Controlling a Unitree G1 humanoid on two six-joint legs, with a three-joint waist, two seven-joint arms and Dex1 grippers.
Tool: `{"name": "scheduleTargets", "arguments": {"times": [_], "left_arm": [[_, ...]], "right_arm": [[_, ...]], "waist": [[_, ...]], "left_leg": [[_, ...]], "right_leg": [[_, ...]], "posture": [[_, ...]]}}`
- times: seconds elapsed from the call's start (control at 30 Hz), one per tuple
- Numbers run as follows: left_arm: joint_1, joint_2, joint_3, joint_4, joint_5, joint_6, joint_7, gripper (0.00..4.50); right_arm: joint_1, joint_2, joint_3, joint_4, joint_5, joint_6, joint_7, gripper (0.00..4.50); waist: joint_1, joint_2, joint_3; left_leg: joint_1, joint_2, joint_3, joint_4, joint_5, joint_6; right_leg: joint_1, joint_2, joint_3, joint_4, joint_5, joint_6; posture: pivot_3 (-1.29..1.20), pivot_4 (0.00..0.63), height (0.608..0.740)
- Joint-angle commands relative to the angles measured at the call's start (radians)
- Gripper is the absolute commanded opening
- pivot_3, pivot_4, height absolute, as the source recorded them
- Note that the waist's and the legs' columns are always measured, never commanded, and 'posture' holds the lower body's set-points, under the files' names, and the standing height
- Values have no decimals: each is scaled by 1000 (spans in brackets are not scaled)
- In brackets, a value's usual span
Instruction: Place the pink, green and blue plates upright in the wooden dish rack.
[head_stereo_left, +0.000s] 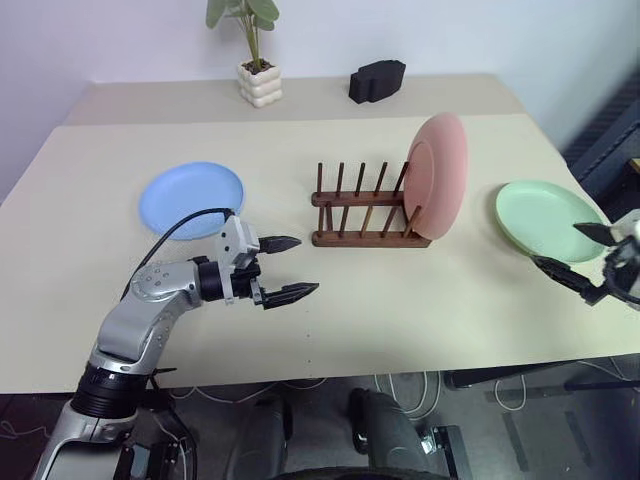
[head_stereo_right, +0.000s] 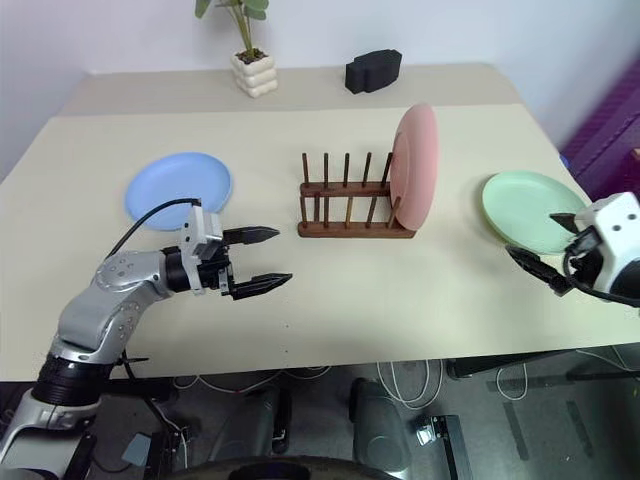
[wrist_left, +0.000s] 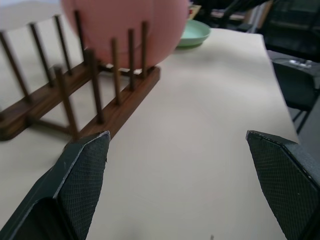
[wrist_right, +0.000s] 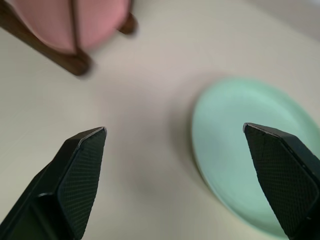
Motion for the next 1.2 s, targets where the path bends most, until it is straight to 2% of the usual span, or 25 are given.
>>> {"name": "scheduleTargets", "arguments": {"times": [0.03, 0.37, 0.47, 0.53, 0.7, 0.9, 1.1, 1.2], "left_arm": [[-10, -6, -17, -12, 17, -29, -15, 4500], [30, -10, -18, -36, 31, -43, -12, 4500], [43, -3, -14, -45, 32, -47, -10, 4500], [50, -1, -12, -48, 34, -50, -7, 4500], [68, 1, -12, -54, 39, -59, -3, 4500], [48, -6, -15, -23, 56, -82, 1, 4500], [15, -22, 8, 27, 54, -110, 23, 4500], [-12, -32, 22, 61, 57, -124, 37, 4500]], "right_arm": [[-73, 10, 94, 119, -97, -91, -55, 4472], [-399, 42, 354, 667, -301, -313, -115, 4472], [-458, 42, 382, 768, -322, -346, -110, 3649], [-476, 41, 391, 800, -325, -366, -104, 2755], [-466, 46, 391, 782, -318, -380, -101, 68], [-407, 29, 363, 674, -337, -419, -184, 22], [-368, -48, 266, 381, -437, -438, -397, 22], [-426, -56, 213, 193, -407, -417, -414, 22]], "waist": [[2, 0, 0], [4, 0, 0], [4, 0, 0], [6, 0, 0], [6, 1, 0], [7, 0, 0], [4, 6, 1], [-1, 7, 1]], "left_leg": [[0, 0, 0, 0, 0, 0], [-1, -1, 0, 0, 0, 0], [0, -1, 0, 0, 0, 0], [0, -1, 0, 0, 0, 0], [0, -1, 0, 0, 0, 0], [0, -1, -1, 0, 0, 0], [0, -1, 0, 0, 0, 0], [0, -1, 1, 0, 0, 0]], "right_leg": [[0, 0, 0, 0, 0, 0], [0, 0, 1, 0, 1, -2], [0, 0, 1, 0, 1, -2], [1, 0, 1, 0, 1, -2], [1, 0, 1, 0, 1, -1], [1, 0, 1, 1, 1, -1], [1, 0, 1, 1, 1, -1], [-1, 1, 3, 2, 1, -1]], "posture": [[0, 150, 740], [0, 150, 740], [0, 150, 740], [0, 150, 740], [0, 150, 740], [0, 150, 740], [0, 150, 740], [0, 150, 740]]}}
